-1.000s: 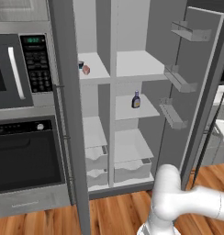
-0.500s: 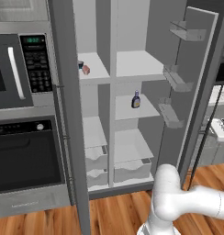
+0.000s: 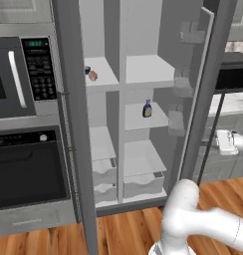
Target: There's a steak in the fridge that needs to be moved to the freezer for freezing. Pick up the steak from the fridge, place it on any shelf in the freezer, and close the fridge and freezer doors when done.
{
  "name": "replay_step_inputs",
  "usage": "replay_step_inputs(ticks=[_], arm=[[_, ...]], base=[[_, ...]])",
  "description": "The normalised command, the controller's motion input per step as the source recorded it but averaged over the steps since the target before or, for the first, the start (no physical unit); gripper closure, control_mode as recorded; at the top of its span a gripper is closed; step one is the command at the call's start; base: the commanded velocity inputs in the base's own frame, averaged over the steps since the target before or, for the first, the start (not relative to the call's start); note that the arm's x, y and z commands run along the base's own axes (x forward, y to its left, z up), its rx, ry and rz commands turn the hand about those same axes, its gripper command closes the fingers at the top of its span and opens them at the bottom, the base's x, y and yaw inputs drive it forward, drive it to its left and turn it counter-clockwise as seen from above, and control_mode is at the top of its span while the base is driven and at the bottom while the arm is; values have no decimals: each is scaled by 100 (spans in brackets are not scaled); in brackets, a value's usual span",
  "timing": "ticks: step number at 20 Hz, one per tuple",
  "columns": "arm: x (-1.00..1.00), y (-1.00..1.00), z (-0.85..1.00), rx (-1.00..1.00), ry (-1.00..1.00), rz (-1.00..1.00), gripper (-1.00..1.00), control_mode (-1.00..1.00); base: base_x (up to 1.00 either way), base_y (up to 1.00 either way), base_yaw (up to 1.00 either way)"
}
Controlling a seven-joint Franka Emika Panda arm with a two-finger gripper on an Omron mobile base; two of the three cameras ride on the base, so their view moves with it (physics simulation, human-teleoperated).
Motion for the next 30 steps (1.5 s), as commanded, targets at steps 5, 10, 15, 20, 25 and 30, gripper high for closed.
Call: replay_step_inputs(ticks=[5,10,15,20,25,30], arm=[[16,84,0,0,0,-39,-100,-100],[46,66,4,0,0,-42,-100,-100],[63,48,16,-1,5,-41,-100,-100],[83,16,31,0,23,-30,-100,-100],[60,12,19,0,14,-23,-100,-100],[64,6,17,0,6,-18,-100,-100]], base=[[0,0,0],[0,0,0],[0,0,0],[0,0,0],[0,0,0],[0,0,0]])
